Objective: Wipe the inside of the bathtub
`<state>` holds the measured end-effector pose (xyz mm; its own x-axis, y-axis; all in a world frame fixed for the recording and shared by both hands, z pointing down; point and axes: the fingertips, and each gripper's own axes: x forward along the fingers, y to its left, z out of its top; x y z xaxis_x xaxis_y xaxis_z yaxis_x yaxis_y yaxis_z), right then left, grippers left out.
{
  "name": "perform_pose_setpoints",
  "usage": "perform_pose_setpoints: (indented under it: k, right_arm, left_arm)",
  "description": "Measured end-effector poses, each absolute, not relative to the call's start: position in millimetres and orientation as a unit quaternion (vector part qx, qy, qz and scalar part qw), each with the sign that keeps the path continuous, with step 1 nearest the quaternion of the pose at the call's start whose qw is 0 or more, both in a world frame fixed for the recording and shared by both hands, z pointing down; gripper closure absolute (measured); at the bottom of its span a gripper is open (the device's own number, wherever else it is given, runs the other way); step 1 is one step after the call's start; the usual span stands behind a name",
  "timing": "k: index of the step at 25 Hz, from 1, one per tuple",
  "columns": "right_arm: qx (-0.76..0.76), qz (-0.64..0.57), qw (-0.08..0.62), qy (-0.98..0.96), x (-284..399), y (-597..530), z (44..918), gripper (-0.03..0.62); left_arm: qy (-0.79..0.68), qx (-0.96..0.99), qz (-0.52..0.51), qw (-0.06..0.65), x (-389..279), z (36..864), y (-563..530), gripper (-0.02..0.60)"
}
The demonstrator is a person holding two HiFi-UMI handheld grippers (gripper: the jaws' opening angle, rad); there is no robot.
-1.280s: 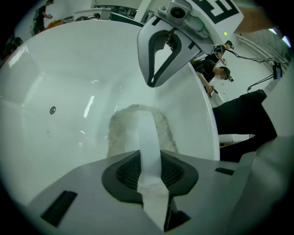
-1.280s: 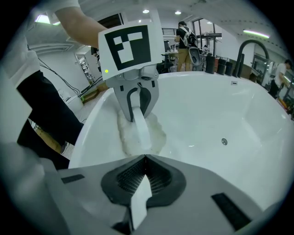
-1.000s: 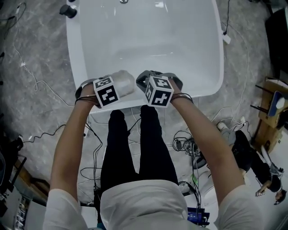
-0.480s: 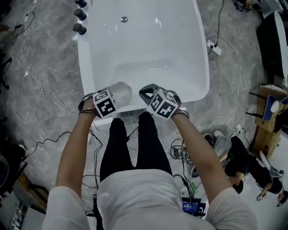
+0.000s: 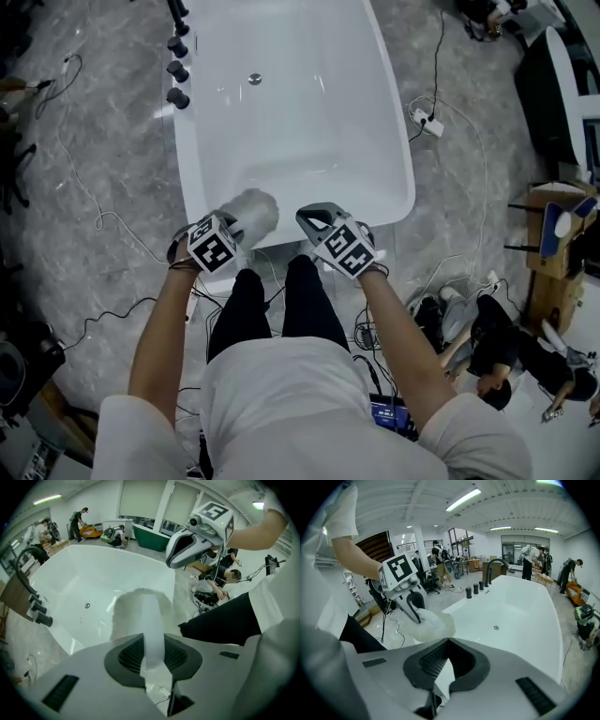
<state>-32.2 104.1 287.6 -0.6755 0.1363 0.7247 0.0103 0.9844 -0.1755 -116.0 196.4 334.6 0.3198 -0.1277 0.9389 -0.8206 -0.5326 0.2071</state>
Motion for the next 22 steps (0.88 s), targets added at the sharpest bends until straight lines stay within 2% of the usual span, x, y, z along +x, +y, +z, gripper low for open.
perform_pose_setpoints:
  k: [11,22]
  right_arm:
    - [0.039,0.073,0.335,-0.939,-26,97,193,0.576]
    - [0.145,0.082,0.231,-0.959,-12,76,100,0.576]
  left_arm:
    - [-0.447,0.755,0.326,0.352,-116,220,177,0.485]
    - [-0.532,0.754,0.262,0.283,-148,131,176,0.485]
